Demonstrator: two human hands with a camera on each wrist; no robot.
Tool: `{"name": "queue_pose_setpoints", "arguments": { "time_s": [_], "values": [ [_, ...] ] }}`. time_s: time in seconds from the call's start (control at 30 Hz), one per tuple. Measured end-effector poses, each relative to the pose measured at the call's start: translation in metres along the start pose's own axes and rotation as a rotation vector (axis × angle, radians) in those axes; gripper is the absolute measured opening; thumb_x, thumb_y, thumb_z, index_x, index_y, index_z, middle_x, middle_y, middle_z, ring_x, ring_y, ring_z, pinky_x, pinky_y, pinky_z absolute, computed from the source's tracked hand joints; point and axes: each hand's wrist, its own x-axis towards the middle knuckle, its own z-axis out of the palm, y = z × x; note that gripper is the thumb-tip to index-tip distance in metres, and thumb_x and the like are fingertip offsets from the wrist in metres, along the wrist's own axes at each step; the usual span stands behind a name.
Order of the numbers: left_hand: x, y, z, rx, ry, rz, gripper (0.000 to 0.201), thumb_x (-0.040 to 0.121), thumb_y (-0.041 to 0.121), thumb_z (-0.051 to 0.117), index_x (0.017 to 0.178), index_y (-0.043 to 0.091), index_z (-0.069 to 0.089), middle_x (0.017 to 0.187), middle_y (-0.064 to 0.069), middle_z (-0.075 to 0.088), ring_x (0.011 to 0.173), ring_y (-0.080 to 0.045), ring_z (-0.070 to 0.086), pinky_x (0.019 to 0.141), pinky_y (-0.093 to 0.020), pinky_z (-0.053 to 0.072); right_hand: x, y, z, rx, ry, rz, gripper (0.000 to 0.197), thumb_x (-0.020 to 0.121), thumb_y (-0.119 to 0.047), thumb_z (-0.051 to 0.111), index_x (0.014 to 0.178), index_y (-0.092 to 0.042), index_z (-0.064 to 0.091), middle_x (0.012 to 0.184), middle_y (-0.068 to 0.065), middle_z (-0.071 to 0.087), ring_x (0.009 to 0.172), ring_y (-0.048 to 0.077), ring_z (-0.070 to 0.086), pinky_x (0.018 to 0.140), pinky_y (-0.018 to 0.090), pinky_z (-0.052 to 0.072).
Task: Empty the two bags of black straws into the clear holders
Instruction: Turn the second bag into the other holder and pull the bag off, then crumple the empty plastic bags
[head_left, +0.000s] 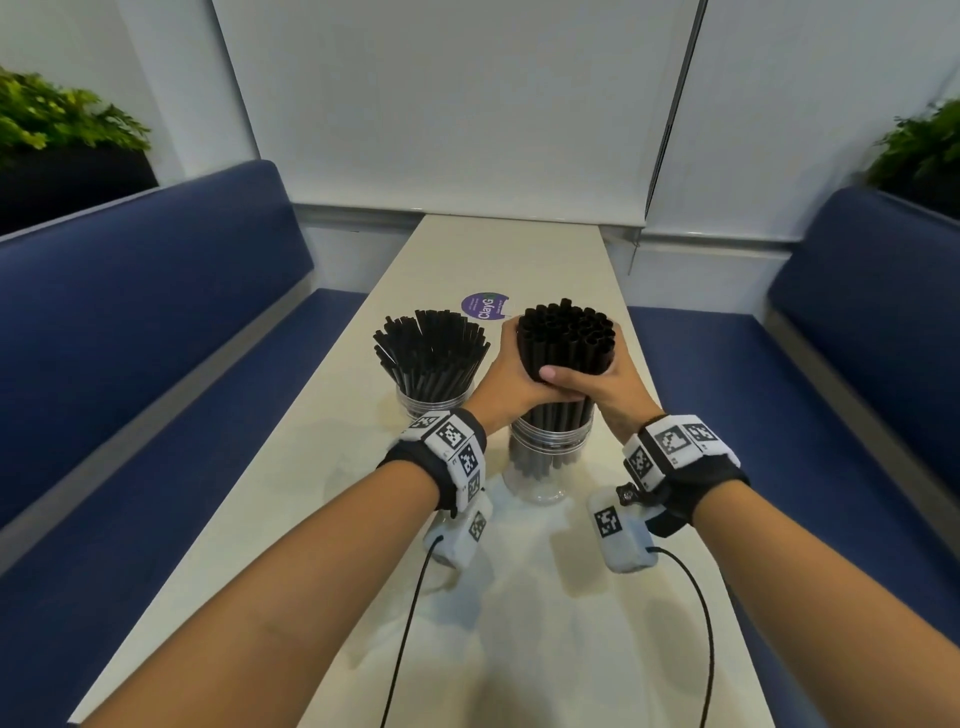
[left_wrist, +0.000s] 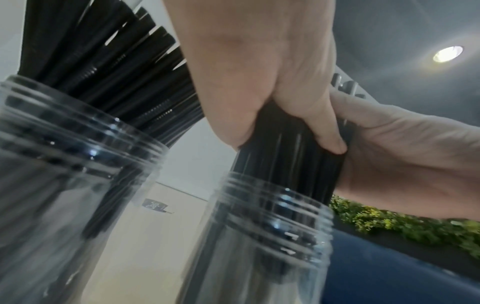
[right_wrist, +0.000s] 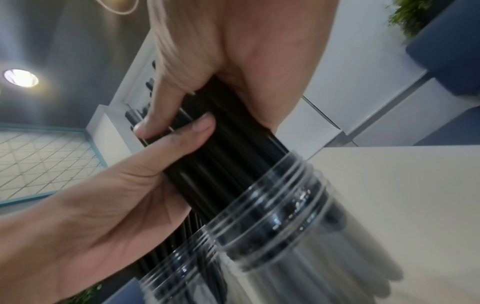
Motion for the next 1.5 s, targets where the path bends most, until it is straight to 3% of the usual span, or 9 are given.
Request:
{"name": "queue_pose_setpoints", "arguments": {
  "time_s": [0.2,0.27,0.43,0.67,0.83,1.0,1.2,1.37,1.5],
  "values": [
    [-0.036,0.010,-0.004,0.023,0.053,0.184,0.136,0.057,0.020,0.088,0.134,0.051,-0.020,0.159,0.005,-0.012,0.147,-0.014,0.002,0.117,-0.036,0.009,-0.025,-0.011,-0.018,-0.087,0.081,-0.002,0.138,0.042,-0.047,0.084,0.140,-0.042,-0.014,0.157,-0.008,-0.009,0.138,-0.002,0.006,0.112,0.035,0.015],
    [-0.057,0.009,-0.013,0.045,0.070,0.240,0.133,0.057,0.027,0.087,0.136,0.051,-0.018,0.159,0.009,-0.010,0.147,-0.007,0.001,0.119,-0.033,0.008,-0.045,-0.012,-0.023,-0.097,0.098,-0.011,0.145,0.032,-0.064,0.080,0.140,-0.042,-0.015,0.156,-0.010,-0.010,0.127,-0.016,0.009,0.107,0.030,0.016],
    [-0.115,-0.006,-0.037,0.165,0.086,0.357,0.095,0.072,0.018,0.079,0.140,0.038,0.016,0.151,0.016,0.024,0.141,0.001,0.024,0.115,-0.015,0.022,-0.096,0.016,-0.026,-0.280,0.233,-0.076,0.122,0.037,-0.079,0.067,0.138,-0.042,0.010,0.146,-0.015,0.021,0.139,0.009,0.018,0.106,0.026,0.018],
    [-0.151,-0.048,-0.098,0.702,0.190,0.245,0.025,0.087,0.027,0.061,0.112,0.027,0.059,0.135,0.010,0.042,0.126,0.000,0.032,0.107,-0.022,0.032,-0.132,0.046,0.015,-0.521,0.002,-0.319,0.045,0.072,-0.045,0.063,0.108,-0.044,0.036,0.110,-0.017,0.043,0.102,0.006,0.044,0.085,0.012,0.038],
    [-0.158,-0.057,-0.133,0.687,0.163,-0.468,0.070,0.078,0.061,0.057,0.140,0.041,0.030,0.155,-0.007,0.015,0.142,-0.035,0.014,0.113,-0.049,0.023,-0.129,0.061,0.062,-0.717,-0.402,-0.226,0.053,0.082,-0.031,0.060,0.125,-0.038,0.030,0.117,-0.015,0.034,0.103,-0.004,0.034,0.078,0.010,0.033],
    [-0.155,-0.085,-0.115,0.664,-0.109,-0.755,0.109,0.057,0.083,0.055,0.144,0.044,0.001,0.156,-0.014,0.012,0.138,-0.038,0.029,0.109,-0.051,0.036,-0.115,0.072,0.099,-0.742,-0.474,-0.052,0.059,0.081,-0.015,0.061,0.131,-0.022,0.030,0.122,-0.004,0.028,0.116,0.014,0.034,0.091,0.019,0.034],
    [-0.136,-0.081,-0.086,0.213,0.119,-0.623,0.046,0.078,0.029,0.069,0.115,0.009,0.050,0.113,-0.016,0.059,0.083,-0.027,0.059,0.070,-0.037,0.049,-0.107,0.073,0.117,-0.546,-0.472,0.100,0.053,0.077,0.004,0.052,0.123,-0.018,0.035,0.117,0.003,0.041,0.110,0.023,0.047,0.082,0.026,0.045],
    [-0.131,-0.045,-0.096,0.186,0.491,-0.301,0.018,0.081,0.009,0.063,0.097,0.006,0.056,0.095,-0.010,0.059,0.085,-0.025,0.054,0.071,-0.029,0.043,-0.095,0.038,0.113,-0.547,-0.382,-0.097,0.075,0.076,-0.009,0.064,0.133,-0.039,0.027,0.133,-0.009,0.027,0.123,0.015,0.031,0.091,0.031,0.044],
    [-0.133,-0.014,-0.094,-0.037,0.483,-0.194,0.031,0.081,0.012,0.065,0.107,0.016,0.048,0.096,-0.001,0.060,0.085,-0.018,0.058,0.079,-0.031,0.048,-0.081,0.016,0.126,-0.532,-0.400,-0.078,0.095,0.073,-0.014,0.072,0.141,-0.042,0.013,0.145,-0.002,0.020,0.130,0.011,0.022,0.102,0.029,0.032]
  ]
}}
